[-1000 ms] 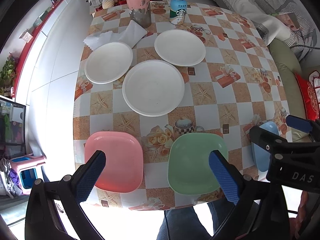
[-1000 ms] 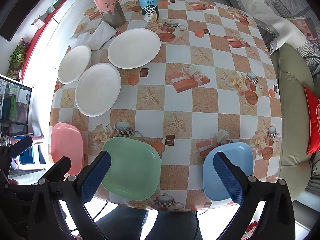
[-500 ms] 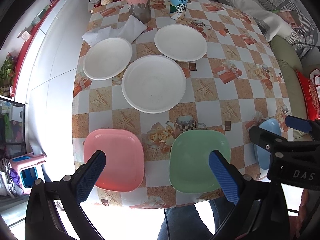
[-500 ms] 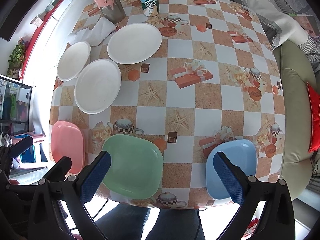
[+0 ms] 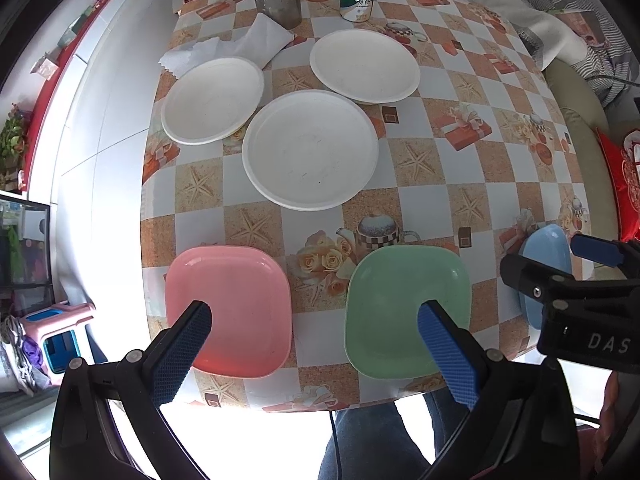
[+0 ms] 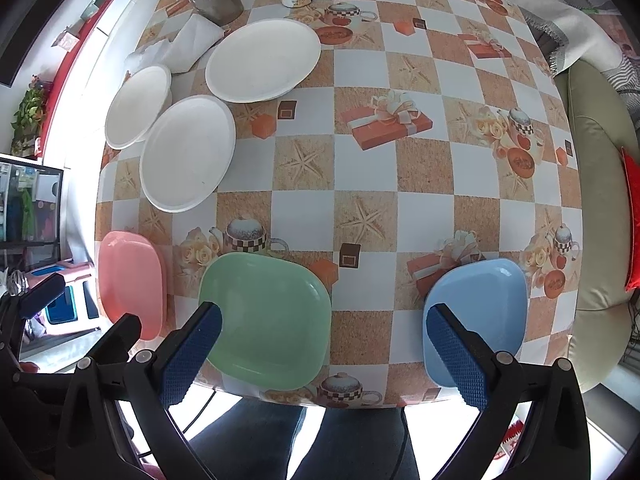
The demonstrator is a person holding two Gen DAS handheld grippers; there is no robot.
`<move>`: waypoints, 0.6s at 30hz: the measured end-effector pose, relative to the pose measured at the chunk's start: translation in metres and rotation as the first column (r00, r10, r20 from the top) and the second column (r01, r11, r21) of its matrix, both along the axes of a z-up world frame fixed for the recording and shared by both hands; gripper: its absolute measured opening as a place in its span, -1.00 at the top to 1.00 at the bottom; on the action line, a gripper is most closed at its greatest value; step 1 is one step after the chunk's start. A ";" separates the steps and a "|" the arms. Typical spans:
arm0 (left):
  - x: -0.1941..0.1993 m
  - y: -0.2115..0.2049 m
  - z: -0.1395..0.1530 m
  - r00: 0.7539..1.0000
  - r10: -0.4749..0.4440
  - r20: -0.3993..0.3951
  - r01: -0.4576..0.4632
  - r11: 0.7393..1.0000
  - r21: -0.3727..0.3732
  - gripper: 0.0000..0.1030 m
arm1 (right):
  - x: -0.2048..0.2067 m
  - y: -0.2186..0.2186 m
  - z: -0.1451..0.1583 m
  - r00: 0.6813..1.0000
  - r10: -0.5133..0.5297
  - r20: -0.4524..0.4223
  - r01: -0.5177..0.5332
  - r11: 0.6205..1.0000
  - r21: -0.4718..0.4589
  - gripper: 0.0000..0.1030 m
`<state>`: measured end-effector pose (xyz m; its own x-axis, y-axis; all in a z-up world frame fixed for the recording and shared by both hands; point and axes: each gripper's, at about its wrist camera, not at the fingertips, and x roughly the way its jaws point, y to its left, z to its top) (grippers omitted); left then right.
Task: Organize plates and bowls
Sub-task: 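Move both tools toward the green square plate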
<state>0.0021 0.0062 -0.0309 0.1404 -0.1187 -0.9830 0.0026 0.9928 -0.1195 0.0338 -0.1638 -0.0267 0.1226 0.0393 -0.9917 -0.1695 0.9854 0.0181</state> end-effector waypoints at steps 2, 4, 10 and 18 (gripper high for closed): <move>0.000 0.002 -0.003 1.000 0.003 -0.013 -0.003 1.000 -0.003 -1.00 | 0.001 -0.001 -0.002 1.000 -0.008 -0.028 0.009 1.000 0.018 -1.00; 0.000 0.003 -0.006 1.000 0.000 -0.019 0.000 1.000 0.011 -1.00 | 0.001 -0.003 -0.006 0.998 -0.017 -0.057 0.019 0.999 0.034 -1.00; -0.003 -0.001 -0.016 0.999 -0.033 -0.043 0.034 0.999 0.019 -1.00 | -0.001 -0.008 -0.023 0.989 -0.048 -0.141 0.058 0.996 0.062 -1.00; -0.006 -0.004 -0.031 0.995 -0.047 -0.090 0.050 0.998 0.028 -1.00 | -0.006 -0.010 -0.044 0.974 -0.081 -0.213 0.097 0.993 0.065 -1.00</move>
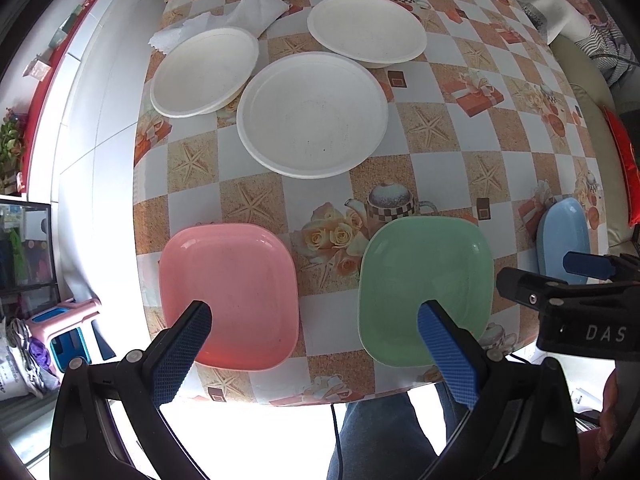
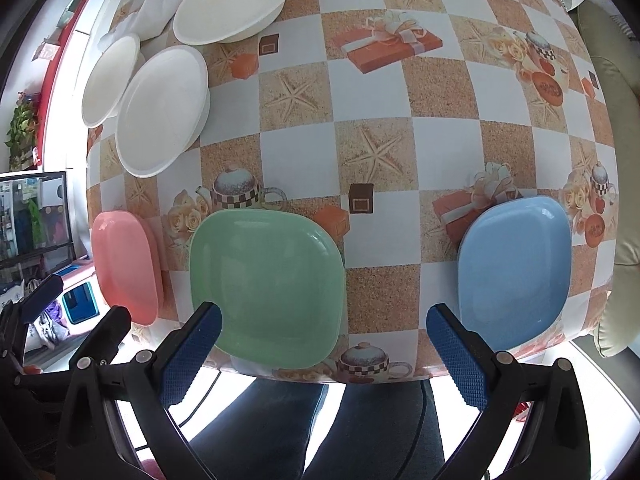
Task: Organize plates and bowls
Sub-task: 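Move both tools toward the green square plate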
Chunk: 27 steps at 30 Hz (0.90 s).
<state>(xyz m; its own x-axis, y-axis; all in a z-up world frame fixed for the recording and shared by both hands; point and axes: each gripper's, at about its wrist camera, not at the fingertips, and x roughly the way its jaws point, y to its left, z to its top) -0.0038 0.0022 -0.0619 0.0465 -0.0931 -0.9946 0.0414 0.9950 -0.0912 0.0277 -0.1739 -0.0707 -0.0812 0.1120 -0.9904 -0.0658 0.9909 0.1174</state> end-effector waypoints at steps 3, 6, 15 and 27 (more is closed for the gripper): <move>-0.002 -0.002 -0.007 1.000 -0.009 -0.024 0.009 1.000 0.010 -1.00 | -0.004 0.000 -0.008 1.000 -0.004 -0.019 0.005 1.000 0.023 -1.00; -0.004 -0.005 -0.016 0.998 -0.022 -0.050 0.023 0.999 0.037 -1.00 | -0.007 0.000 -0.020 0.998 -0.017 -0.053 0.020 0.999 0.050 -1.00; -0.008 -0.007 -0.042 0.996 -0.027 -0.090 0.034 0.996 0.084 -1.00 | -0.013 -0.007 -0.054 0.988 -0.055 -0.143 0.069 0.993 0.095 -1.00; -0.007 -0.017 -0.072 0.994 -0.034 -0.105 0.048 0.990 0.135 -1.00 | -0.017 -0.013 -0.111 0.987 -0.041 -0.158 0.040 0.999 -0.014 -1.00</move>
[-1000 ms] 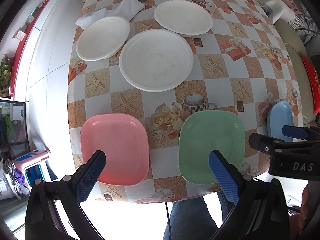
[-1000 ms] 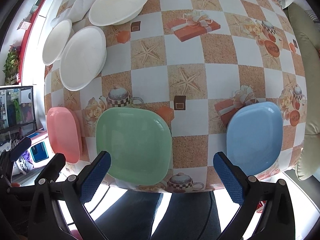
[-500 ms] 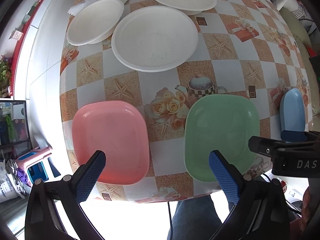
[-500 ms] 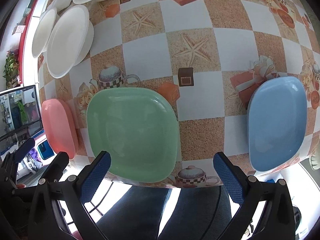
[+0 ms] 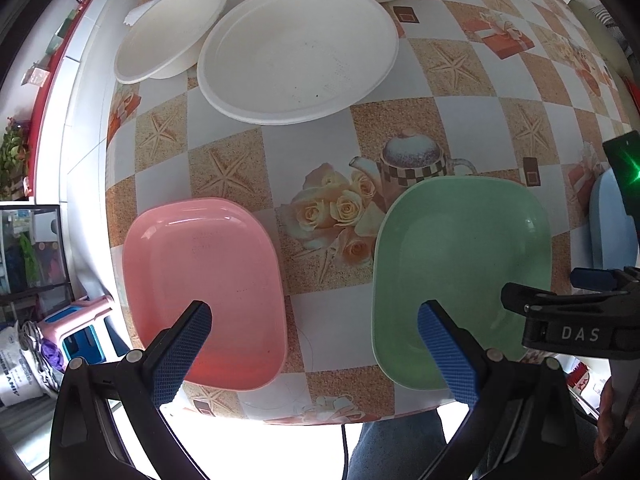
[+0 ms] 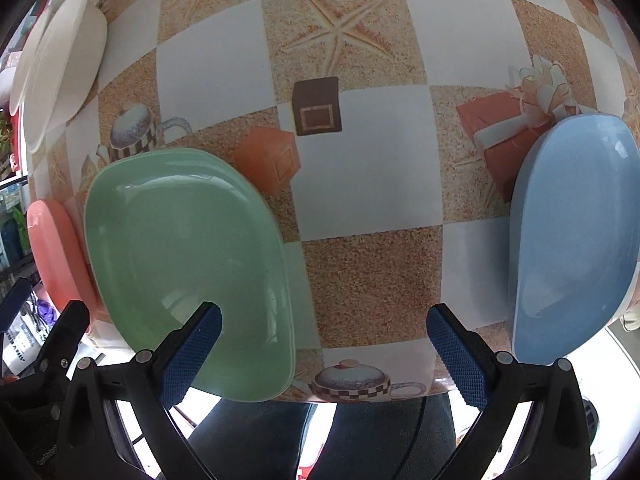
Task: Organize plates and bowls
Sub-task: 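Move both tools toward the green square plate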
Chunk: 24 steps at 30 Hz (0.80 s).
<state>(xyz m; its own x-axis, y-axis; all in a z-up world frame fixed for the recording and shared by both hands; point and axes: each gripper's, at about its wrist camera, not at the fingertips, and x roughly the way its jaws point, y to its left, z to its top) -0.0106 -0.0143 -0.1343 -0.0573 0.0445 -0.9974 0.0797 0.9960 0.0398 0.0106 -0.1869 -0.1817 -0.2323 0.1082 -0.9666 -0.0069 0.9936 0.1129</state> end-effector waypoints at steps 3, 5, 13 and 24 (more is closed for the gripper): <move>0.003 -0.004 -0.004 1.000 0.002 -0.002 -0.002 1.000 -0.010 -1.00 | -0.002 -0.002 -0.012 1.000 0.024 0.005 -0.024 0.999 -0.043 -1.00; 0.005 -0.008 -0.008 1.000 0.002 -0.003 -0.002 1.000 -0.015 -1.00 | -0.002 -0.004 -0.017 0.999 0.043 0.016 -0.042 0.996 -0.076 -1.00; 0.011 -0.021 -0.020 1.000 -0.016 -0.012 0.016 0.999 -0.041 -1.00 | -0.002 -0.028 -0.027 0.999 0.012 0.047 -0.007 0.994 -0.106 -1.00; 0.009 -0.025 -0.040 0.997 0.042 -0.069 -0.048 0.995 -0.087 -0.99 | -0.009 -0.014 -0.033 0.982 0.156 0.105 -0.139 0.979 -0.149 -1.00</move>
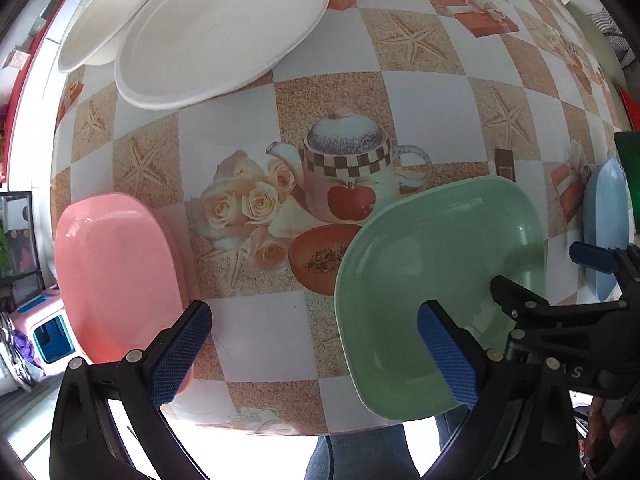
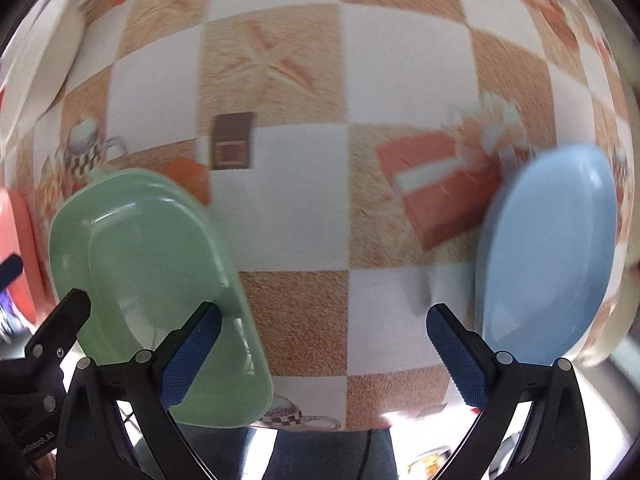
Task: Organize plates and bowls
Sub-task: 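Move both tools toward the green square plate, then close both tools on the rim of the green square plate, then lift the green plate with both tools, lower it onto the pink plate, open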
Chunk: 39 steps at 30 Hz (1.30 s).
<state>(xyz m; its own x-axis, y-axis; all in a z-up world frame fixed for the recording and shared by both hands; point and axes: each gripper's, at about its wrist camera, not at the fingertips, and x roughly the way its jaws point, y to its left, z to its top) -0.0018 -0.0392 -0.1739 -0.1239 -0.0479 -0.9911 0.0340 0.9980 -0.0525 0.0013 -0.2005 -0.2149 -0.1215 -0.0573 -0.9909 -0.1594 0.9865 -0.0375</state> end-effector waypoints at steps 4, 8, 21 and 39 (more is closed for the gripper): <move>-0.002 0.005 -0.009 0.998 0.044 -0.035 -0.045 0.999 -0.013 -0.99 | -0.003 0.016 -0.007 0.996 0.087 0.031 -0.087 0.996 -0.004 -1.00; -0.001 0.007 -0.014 0.995 0.088 -0.049 -0.090 0.996 -0.020 -0.99 | -0.001 0.014 -0.014 0.996 0.083 0.014 -0.084 0.996 0.025 -1.00; -0.019 0.033 -0.041 0.990 0.132 -0.040 -0.134 0.990 -0.047 -0.74 | 0.036 0.030 0.005 0.993 0.111 -0.040 -0.111 0.994 0.015 -0.78; 0.006 0.008 -0.015 0.999 -0.038 -0.038 0.034 0.993 -0.113 0.30 | 0.020 0.047 0.000 0.993 0.080 -0.087 -0.065 0.985 0.159 0.67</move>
